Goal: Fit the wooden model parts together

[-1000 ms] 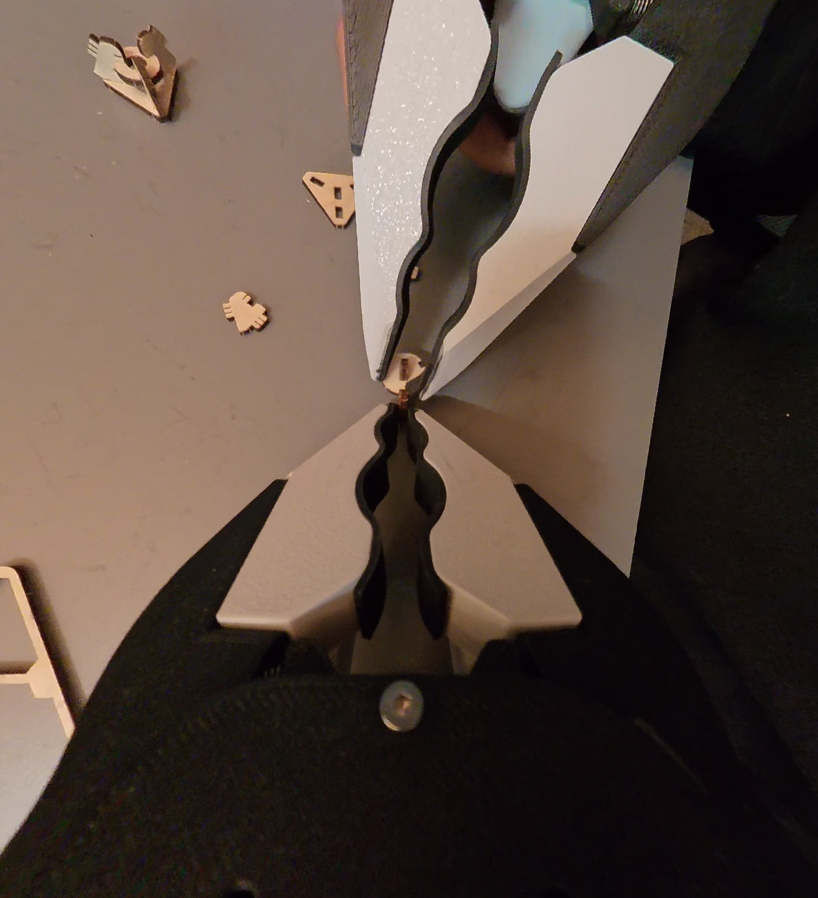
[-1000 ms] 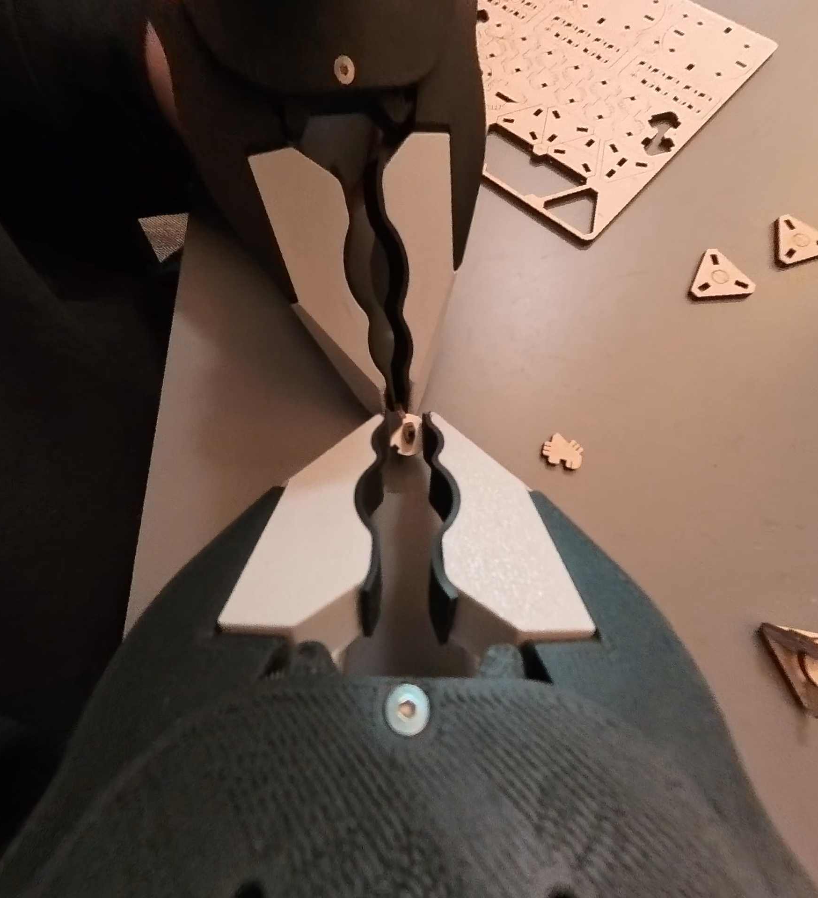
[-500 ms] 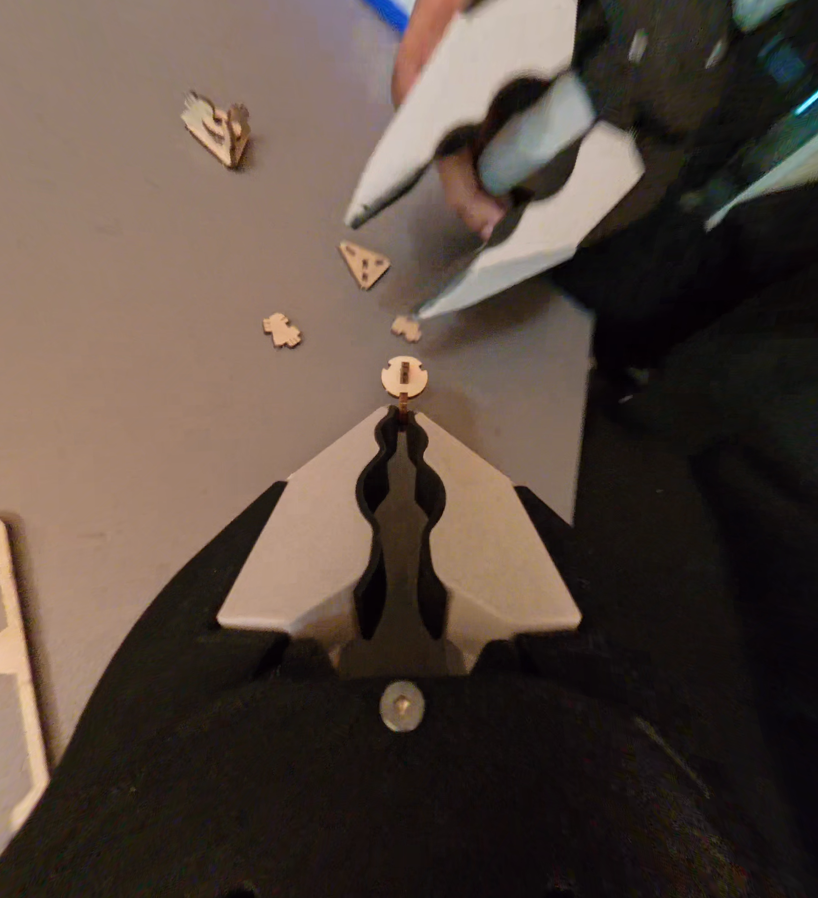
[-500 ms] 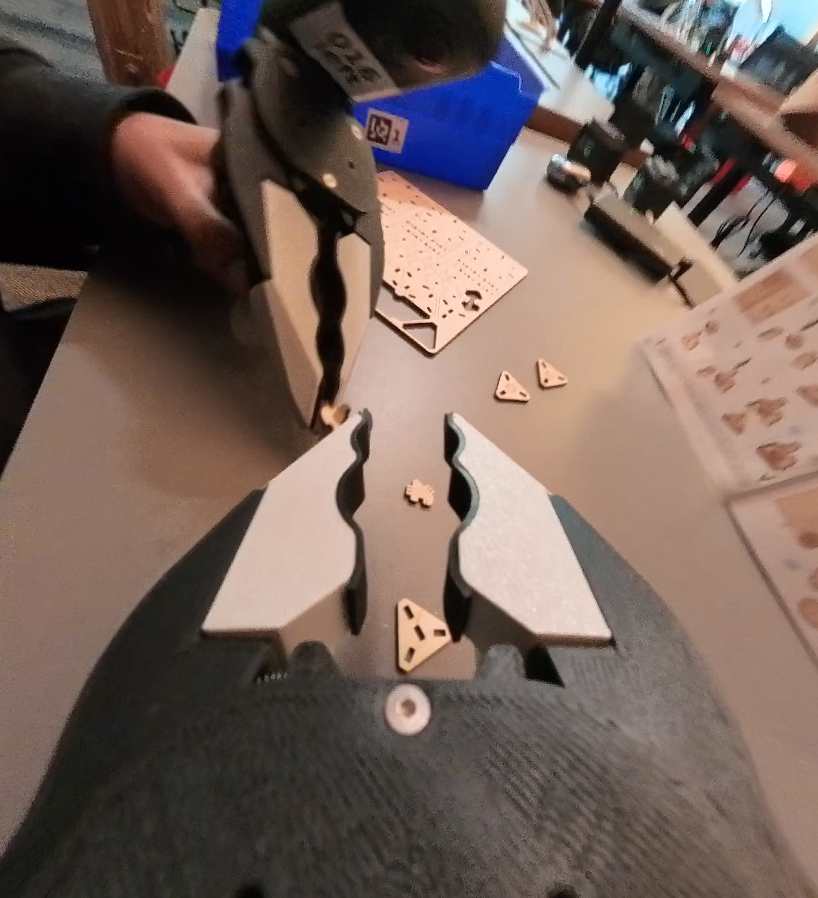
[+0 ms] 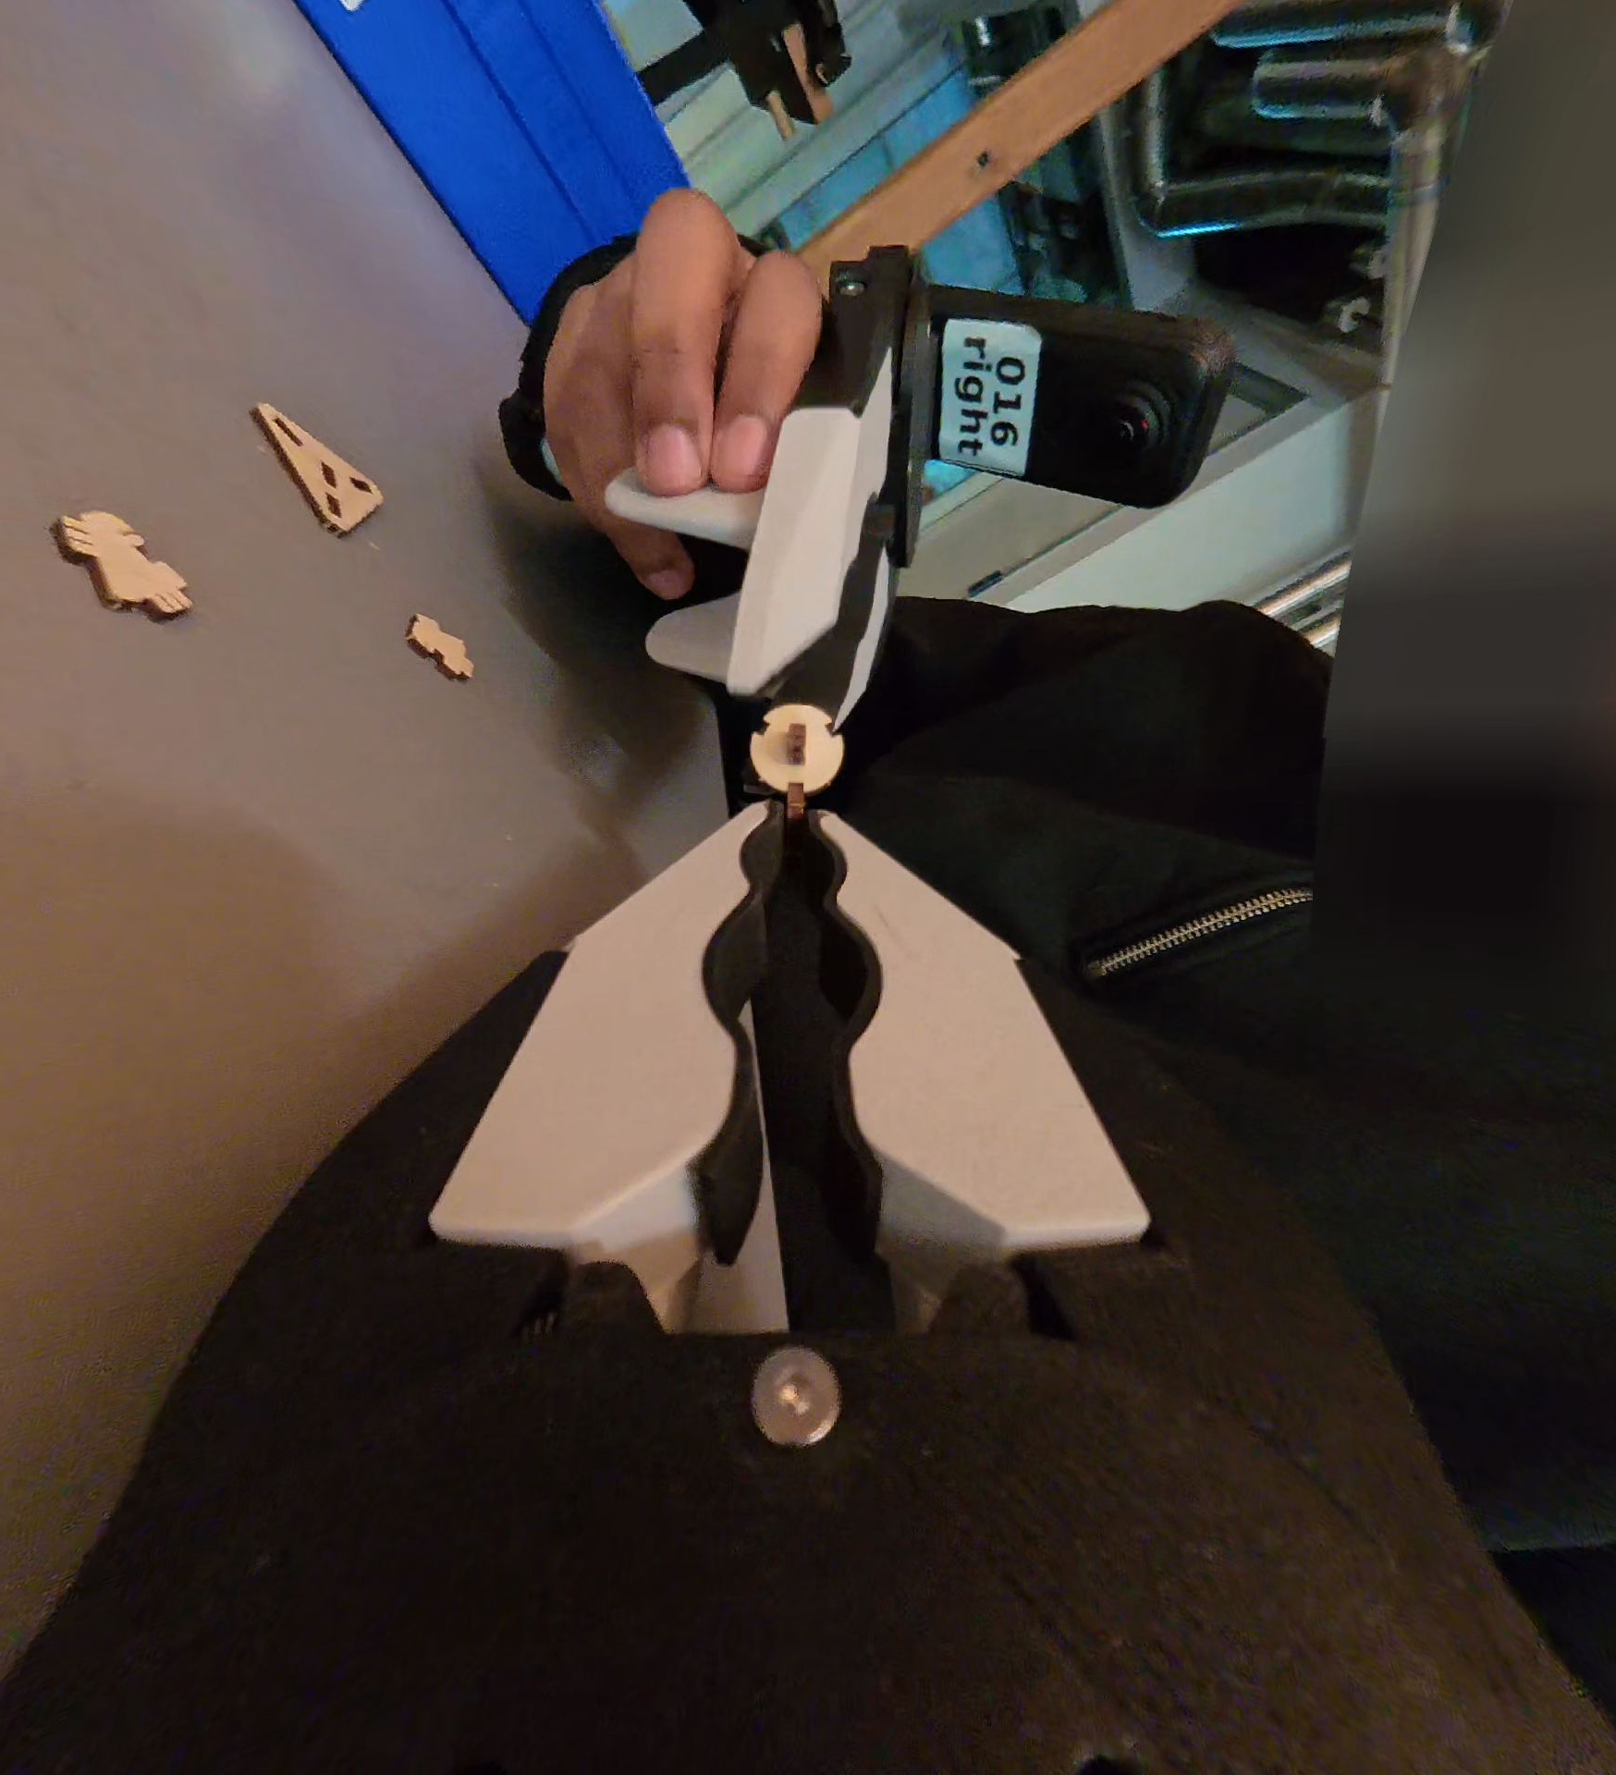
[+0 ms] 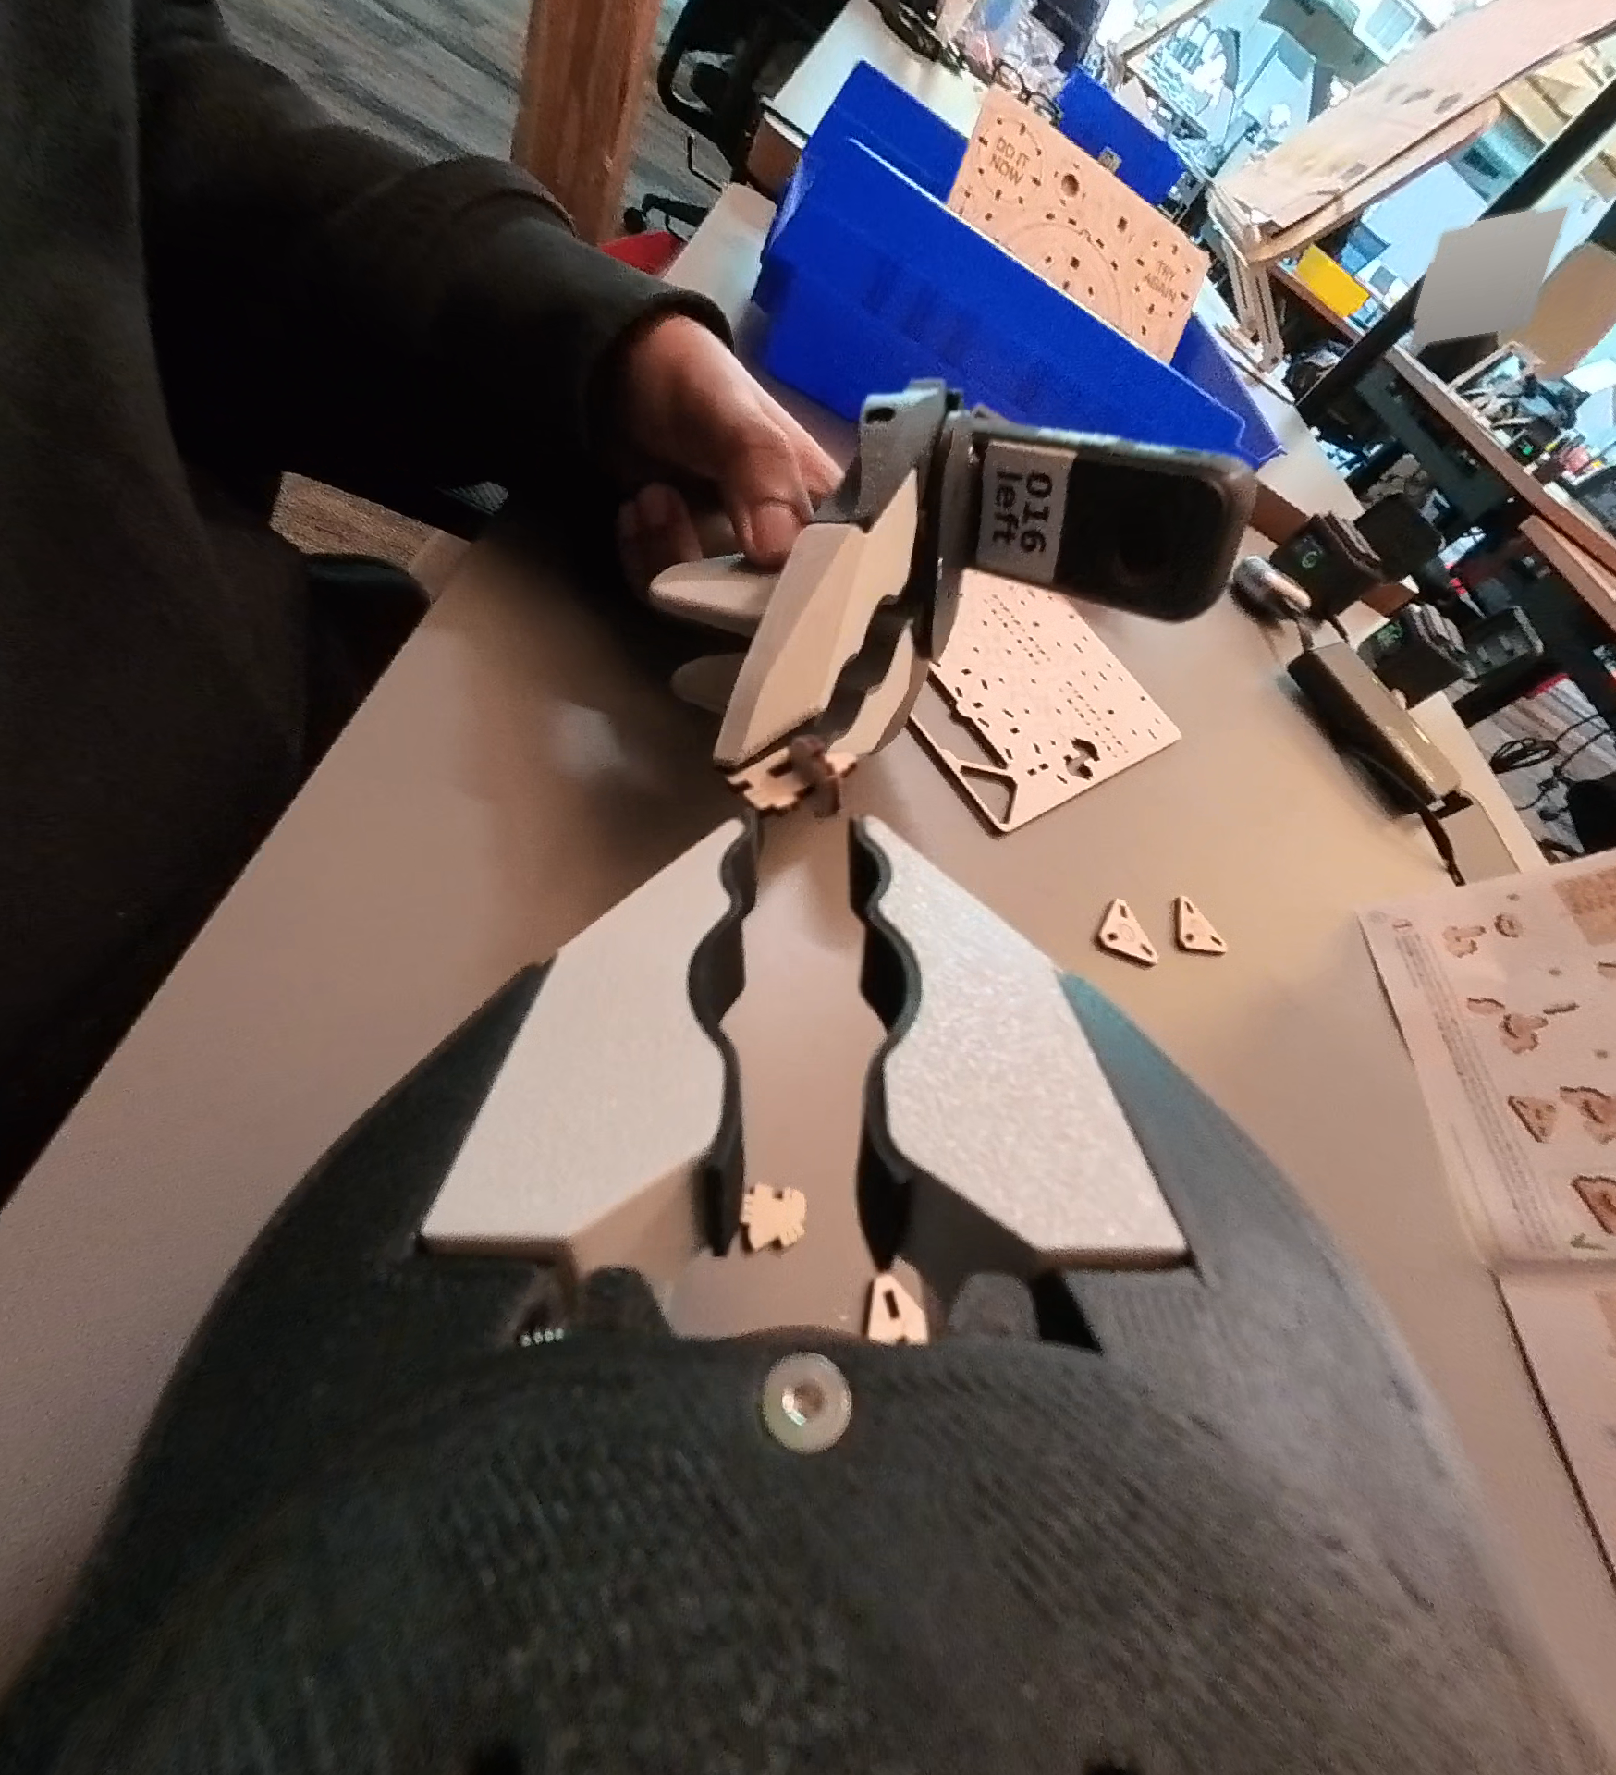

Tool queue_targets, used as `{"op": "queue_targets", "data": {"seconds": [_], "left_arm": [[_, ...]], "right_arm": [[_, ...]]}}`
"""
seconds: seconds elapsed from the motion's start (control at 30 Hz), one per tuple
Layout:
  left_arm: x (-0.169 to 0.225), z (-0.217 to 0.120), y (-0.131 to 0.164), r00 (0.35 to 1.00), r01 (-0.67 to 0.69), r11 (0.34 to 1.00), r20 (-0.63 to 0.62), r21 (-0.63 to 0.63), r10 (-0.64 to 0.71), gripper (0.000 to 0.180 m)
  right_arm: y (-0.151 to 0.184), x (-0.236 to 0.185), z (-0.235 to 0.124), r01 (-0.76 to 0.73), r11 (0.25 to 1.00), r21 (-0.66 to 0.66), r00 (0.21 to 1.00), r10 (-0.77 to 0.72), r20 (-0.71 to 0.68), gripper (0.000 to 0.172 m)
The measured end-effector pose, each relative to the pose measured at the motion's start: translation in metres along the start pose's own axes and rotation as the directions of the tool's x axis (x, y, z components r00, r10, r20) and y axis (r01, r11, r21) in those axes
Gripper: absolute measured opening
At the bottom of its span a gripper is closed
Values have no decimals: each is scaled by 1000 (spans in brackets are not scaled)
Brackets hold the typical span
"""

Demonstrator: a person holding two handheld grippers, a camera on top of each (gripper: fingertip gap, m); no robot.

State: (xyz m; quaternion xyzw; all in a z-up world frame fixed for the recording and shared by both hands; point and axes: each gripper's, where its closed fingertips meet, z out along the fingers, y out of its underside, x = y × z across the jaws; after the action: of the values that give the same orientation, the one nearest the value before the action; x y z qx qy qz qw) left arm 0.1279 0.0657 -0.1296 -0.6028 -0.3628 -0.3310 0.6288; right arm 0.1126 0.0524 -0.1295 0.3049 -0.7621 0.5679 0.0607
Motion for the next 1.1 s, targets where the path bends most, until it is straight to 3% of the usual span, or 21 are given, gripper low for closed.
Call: {"op": "queue_targets", "data": {"seconds": [0.1, 0.2, 0.33, 0.57, 0.77, 1.1], "left_arm": [[1, -2, -3, 1000, 21, 999, -18, 24, -21, 1], [0, -2, -4, 999, 29, 999, -17, 31, -28, 1], [0, 1, 0, 999, 42, 999, -21, 0, -42, 1], [2, 1, 2, 995, 87, 996, -55, -11, -88, 0], [3, -2, 0, 991, 112, 994, -76, 3, -111, 0], [1, 3, 6, 991, 117, 992, -56, -40, -119, 0]], "right_arm": [[-1, -2, 1, 11, 1000, 2, 1000, -11, 0, 3], [1, 0, 1, 12, 1000, -5, 1000, -12, -12, 0], [1, 9, -2, -24, 1000, 7, 998, 24, -50, 30], [-2, 1, 0, 25, 999, 25, 999, -24, -48, 18], [-3, -5, -6, -78, 996, 43, 996, 76, 48, 30], [-5, -13, 3, -3, 1000, 23, 999, 2, 34, 20]]}}
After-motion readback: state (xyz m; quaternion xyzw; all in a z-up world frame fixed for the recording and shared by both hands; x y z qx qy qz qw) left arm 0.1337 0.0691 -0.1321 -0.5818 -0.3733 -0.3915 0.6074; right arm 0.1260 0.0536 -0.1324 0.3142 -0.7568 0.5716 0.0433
